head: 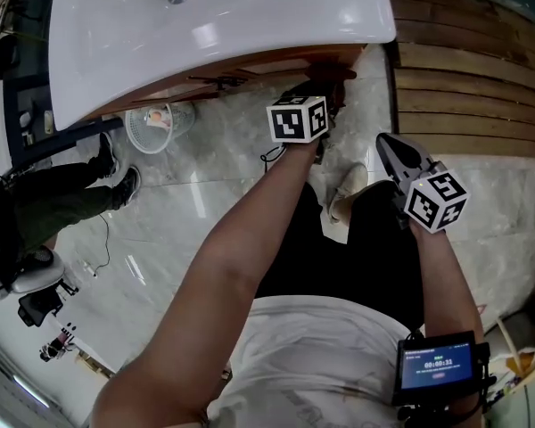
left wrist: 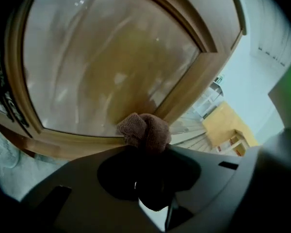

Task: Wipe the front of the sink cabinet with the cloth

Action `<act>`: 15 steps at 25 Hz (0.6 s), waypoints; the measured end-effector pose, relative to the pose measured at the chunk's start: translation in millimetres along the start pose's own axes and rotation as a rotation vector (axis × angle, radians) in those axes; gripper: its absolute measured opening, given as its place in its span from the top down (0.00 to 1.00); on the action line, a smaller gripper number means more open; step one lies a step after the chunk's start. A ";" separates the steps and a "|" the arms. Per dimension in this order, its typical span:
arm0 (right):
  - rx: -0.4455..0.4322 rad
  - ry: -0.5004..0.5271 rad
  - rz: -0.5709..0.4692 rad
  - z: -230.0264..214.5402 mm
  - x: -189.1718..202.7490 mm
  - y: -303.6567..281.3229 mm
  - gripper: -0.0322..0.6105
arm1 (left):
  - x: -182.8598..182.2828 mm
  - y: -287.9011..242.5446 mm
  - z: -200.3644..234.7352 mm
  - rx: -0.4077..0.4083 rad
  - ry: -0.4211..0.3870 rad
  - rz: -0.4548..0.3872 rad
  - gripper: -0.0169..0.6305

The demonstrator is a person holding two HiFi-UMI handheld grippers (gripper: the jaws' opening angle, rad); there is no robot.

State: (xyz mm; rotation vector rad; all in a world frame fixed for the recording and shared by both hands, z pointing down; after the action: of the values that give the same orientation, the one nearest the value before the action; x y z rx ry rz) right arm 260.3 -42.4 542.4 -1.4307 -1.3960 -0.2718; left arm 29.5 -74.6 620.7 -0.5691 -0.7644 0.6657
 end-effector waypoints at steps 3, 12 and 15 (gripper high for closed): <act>0.013 -0.013 -0.003 -5.5 3.1 6.3 0.93 | 4.1 -15.1 -13.0 0.058 0.019 0.036 0.81; 0.073 -0.021 0.015 -25.6 16.4 16.2 0.93 | 17.6 -36.4 9.6 0.006 0.086 0.019 0.81; 0.071 -0.020 0.017 -26.1 18.1 10.5 0.93 | 11.7 -22.3 27.3 -0.029 0.112 -0.035 0.81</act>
State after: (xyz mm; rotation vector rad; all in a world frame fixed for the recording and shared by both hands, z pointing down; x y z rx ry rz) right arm 286.8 -49.4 561.4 -1.3902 -1.3961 -0.1957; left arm 22.2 -74.7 657.1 -0.6135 -0.6783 0.5862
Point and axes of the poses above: the fingertips, and each gripper's own axes: y backward along the fingers, z to its left, x out of its underside, the point moved 9 cm from there along y, backward along the fingers, and after that the axes turned 13 degrees about y, right-handed, at the moved point
